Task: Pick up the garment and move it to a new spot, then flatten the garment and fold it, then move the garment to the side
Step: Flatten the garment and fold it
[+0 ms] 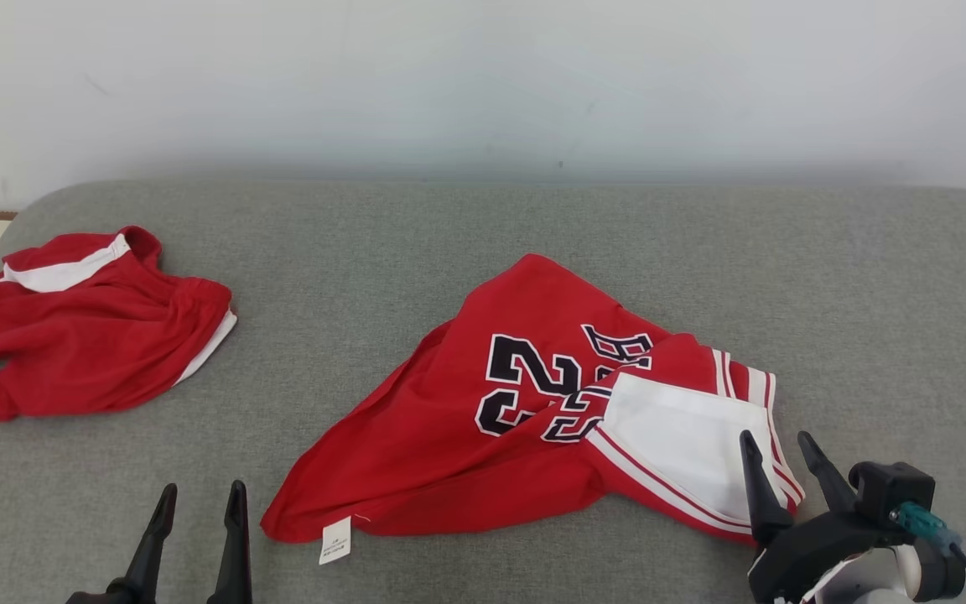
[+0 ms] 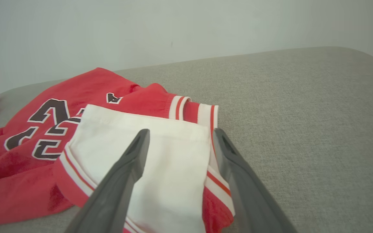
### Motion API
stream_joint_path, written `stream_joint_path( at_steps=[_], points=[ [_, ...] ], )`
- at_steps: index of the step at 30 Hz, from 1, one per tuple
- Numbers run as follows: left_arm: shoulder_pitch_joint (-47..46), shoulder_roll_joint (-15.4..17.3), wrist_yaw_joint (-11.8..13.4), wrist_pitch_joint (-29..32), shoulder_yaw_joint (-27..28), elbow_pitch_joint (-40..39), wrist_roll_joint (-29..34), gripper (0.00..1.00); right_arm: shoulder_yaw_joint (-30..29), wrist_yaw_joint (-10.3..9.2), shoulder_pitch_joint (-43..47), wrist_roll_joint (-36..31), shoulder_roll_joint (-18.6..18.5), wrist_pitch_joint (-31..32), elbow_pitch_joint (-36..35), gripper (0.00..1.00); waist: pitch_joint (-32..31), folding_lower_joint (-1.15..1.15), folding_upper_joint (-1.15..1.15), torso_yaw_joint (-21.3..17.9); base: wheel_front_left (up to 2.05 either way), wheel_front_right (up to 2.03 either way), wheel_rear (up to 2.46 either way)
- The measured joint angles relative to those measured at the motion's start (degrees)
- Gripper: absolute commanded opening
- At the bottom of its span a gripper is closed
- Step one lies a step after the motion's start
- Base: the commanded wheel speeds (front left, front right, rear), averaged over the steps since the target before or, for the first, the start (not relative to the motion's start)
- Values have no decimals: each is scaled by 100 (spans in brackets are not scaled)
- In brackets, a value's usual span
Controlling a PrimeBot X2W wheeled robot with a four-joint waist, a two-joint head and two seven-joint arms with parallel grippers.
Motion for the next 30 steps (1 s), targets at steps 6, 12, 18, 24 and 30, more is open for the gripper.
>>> stream_joint_path(
  at_steps=[6,12,18,24,30],
  points=[
    [2,-131,-160,0,98,54,96,100,-246,0,-404,9,-82,270,605,100,35,0,0,116,0,0,0],
    [1,-225,-280,0,197,100,182,100,-277,0,-823,107,-134,365,1295,100,96,0,0,219,0,0,0],
    [-4,-314,-397,0,269,152,288,100,-229,0,-1202,277,-147,371,2028,100,140,0,0,309,0,0,0],
    [-8,-377,-477,-1,377,186,343,100,-37,0,-1452,371,-174,63,2403,0,174,0,0,359,0,0,0],
    [2,-447,-498,-1,509,210,389,100,303,0,-1571,716,-178,-393,2251,0,168,0,0,268,0,0,0]
  ],
)
